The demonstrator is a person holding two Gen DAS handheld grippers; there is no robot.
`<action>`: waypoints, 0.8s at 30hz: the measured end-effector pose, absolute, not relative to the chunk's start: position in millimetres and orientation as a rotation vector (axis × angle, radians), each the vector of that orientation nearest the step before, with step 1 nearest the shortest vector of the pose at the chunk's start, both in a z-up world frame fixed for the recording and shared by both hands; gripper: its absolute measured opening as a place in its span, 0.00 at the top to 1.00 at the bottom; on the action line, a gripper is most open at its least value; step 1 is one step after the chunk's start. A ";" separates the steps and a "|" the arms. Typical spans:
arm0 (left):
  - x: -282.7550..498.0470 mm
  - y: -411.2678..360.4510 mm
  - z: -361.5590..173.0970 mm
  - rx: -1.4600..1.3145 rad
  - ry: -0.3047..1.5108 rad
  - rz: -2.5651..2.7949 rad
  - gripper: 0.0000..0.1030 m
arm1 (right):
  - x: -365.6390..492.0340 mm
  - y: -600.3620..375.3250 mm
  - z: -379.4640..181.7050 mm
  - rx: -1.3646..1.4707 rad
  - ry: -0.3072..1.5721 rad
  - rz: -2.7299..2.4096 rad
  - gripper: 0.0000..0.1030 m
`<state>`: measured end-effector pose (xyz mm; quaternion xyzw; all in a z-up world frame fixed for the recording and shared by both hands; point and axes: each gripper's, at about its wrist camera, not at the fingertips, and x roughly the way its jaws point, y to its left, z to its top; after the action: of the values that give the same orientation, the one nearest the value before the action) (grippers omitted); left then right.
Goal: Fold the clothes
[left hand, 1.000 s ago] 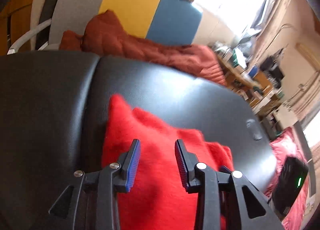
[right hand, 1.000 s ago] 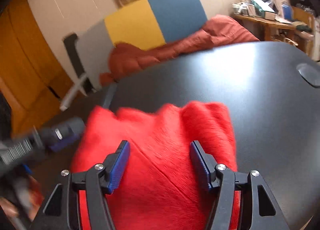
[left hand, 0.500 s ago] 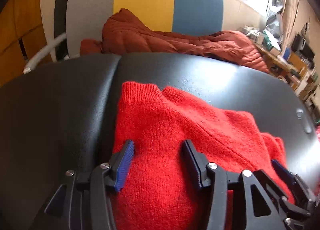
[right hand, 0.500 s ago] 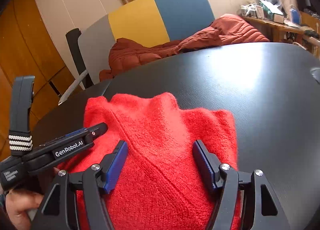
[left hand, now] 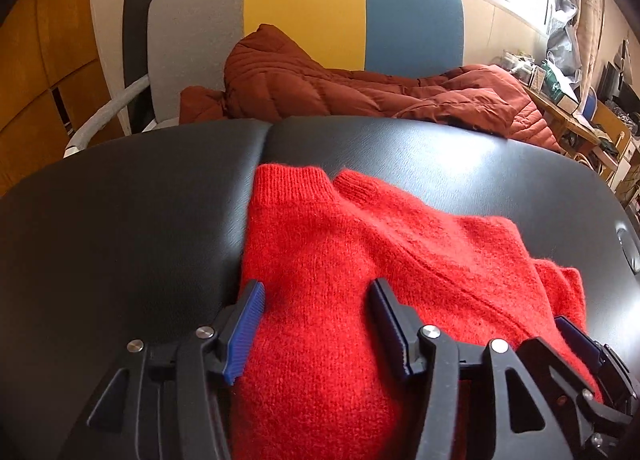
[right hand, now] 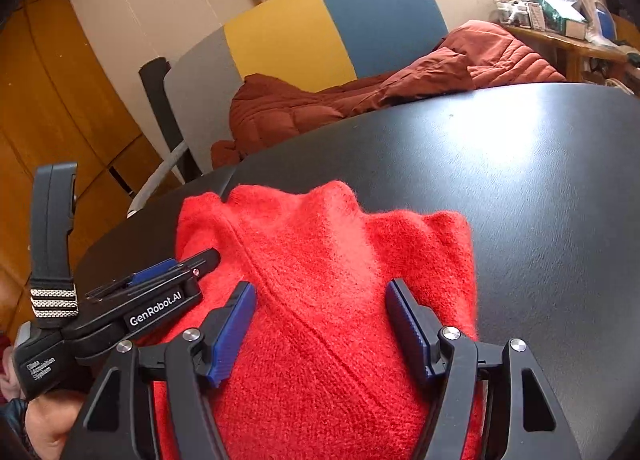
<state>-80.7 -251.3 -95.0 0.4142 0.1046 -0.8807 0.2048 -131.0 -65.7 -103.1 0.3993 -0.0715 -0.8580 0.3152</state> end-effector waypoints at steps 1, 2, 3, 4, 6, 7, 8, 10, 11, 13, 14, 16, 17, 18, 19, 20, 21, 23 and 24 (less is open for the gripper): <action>-74.0 -252.3 -94.6 1.154 0.290 -2.450 0.43 | -125.2 -66.8 -102.5 1.052 -0.189 -2.251 0.33; -67.4 -253.4 -94.3 1.152 0.288 -2.445 0.42 | -119.6 -68.1 -102.1 1.050 -0.191 -2.242 0.33; -59.5 -254.8 -94.1 1.148 0.285 -2.439 0.40 | -113.6 -69.7 -101.6 1.050 -0.191 -2.230 0.33; -50.4 -256.7 -94.0 1.142 0.281 -2.433 0.38 | -107.6 -71.2 -101.2 1.051 -0.192 -2.217 0.33; -34.3 -262.0 -94.1 1.141 0.299 -2.423 0.36 | -94.4 -74.5 -99.8 1.052 -0.196 -2.190 0.30; -26.4 -265.5 -94.1 1.150 0.319 -2.418 0.35 | -85.5 -77.1 -98.5 1.048 -0.192 -2.174 0.29; -18.2 -269.5 -93.9 1.166 0.347 -2.413 0.35 | -77.6 -80.2 -97.4 1.045 -0.178 -2.164 0.26; -4.6 -276.5 -92.3 1.185 0.406 -2.422 0.36 | -62.3 -87.0 -94.8 1.040 -0.144 -2.141 0.20; 5.4 -282.4 -90.4 1.186 0.455 -2.444 0.36 | -56.9 -88.9 -92.8 1.035 -0.130 -2.127 0.16; 25.5 -294.1 -86.5 1.186 0.556 -2.485 0.36 | -48.9 -89.0 -88.1 1.024 -0.122 -2.099 0.14; 35.7 -299.4 -84.9 1.181 0.601 -2.504 0.36 | -46.3 -87.0 -85.4 1.017 -0.130 -2.083 0.14; 57.4 -309.0 -82.3 1.160 0.679 -2.542 0.36 | -44.6 -80.0 -80.8 1.011 -0.153 -2.062 0.14; 69.7 -313.5 -80.9 1.147 0.721 -2.564 0.36 | -44.2 -75.4 -78.1 1.008 -0.168 -2.051 0.14; 81.0 -317.3 -79.9 1.132 0.757 -2.584 0.37 | -43.7 -70.0 -75.6 1.002 -0.183 -2.040 0.14; 90.8 -320.0 -80.2 1.125 0.800 -2.604 0.37 | -43.2 -64.6 -73.3 0.998 -0.191 -2.035 0.14; 100.1 -322.4 -81.2 1.124 0.857 -2.625 0.37 | -42.6 -59.1 -71.0 0.994 -0.198 -2.030 0.14; 107.5 -324.5 -82.8 1.126 0.912 -2.644 0.37 | -42.5 -52.4 -70.2 0.996 -0.210 -2.017 0.12; 118.2 -327.6 -90.2 1.142 1.021 -2.663 0.37 | -42.2 -38.8 -69.0 0.999 -0.235 -1.987 0.07; 121.2 -328.2 -93.9 1.150 1.051 -2.663 0.37 | -42.7 -30.8 -70.2 1.007 -0.250 -1.973 0.02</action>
<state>121.2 -328.2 -93.9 0.3726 0.3406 -0.8628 0.0283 -42.7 -30.8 -70.2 0.4054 -0.1005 -0.7946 0.4406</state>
